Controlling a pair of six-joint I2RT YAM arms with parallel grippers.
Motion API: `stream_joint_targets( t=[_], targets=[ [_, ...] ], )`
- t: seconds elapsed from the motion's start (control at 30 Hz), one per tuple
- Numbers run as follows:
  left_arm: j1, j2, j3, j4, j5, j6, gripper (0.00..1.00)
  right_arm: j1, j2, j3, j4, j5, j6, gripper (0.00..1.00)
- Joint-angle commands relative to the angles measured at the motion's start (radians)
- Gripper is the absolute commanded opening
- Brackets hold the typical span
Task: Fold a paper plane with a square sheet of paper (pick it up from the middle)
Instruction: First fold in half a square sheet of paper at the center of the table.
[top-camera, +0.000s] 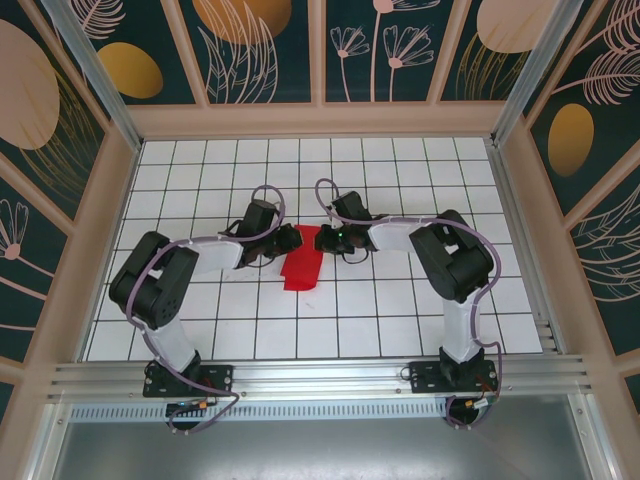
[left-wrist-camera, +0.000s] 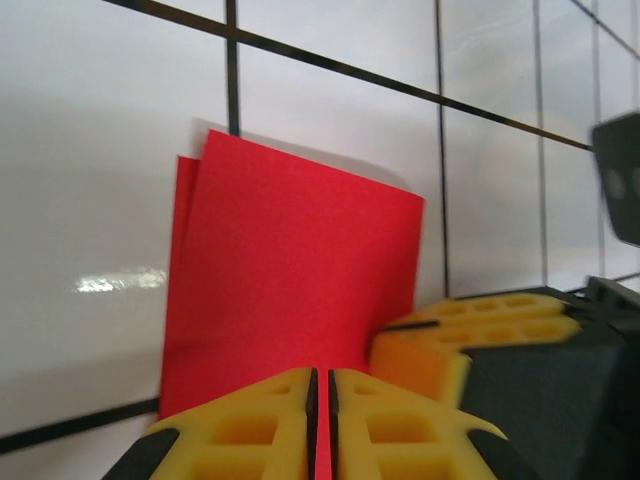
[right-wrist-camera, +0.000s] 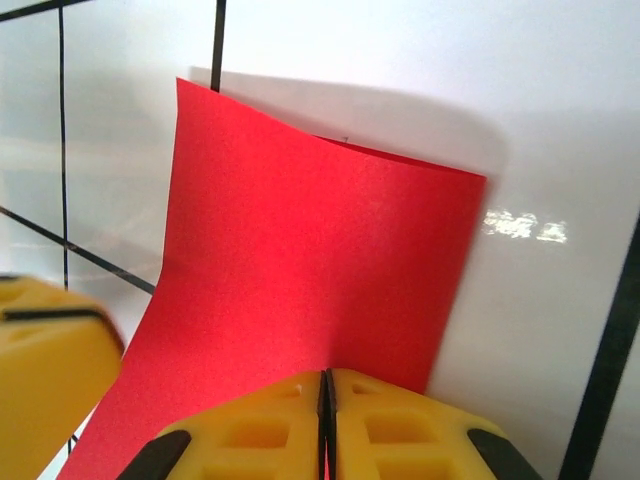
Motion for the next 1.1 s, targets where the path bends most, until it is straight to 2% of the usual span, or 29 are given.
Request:
stream_joint_targets(
  t=[0.0,0.2,0.53,1.07],
  targets=[
    [-0.008,-0.073,-0.040,0.082,0.051,-0.051,0.14,-0.001,0.015,-0.032,0.004,0.055,0.044,0.13],
    [-0.081,-0.099,-0.046,0.055,0.034,-0.058,0.15,0.004,-0.001,-0.056,0.022,0.055,0.061,0.13],
    [-0.200,-0.046,-0.075,0.016,-0.005,-0.082,0.12,0.000,-0.009,-0.055,0.026,0.048,0.072,0.13],
    [-0.246,-0.036,-0.168,0.012,-0.035,-0.124,0.10,-0.020,-0.004,-0.080,0.043,0.052,0.090,0.13]
  ],
)
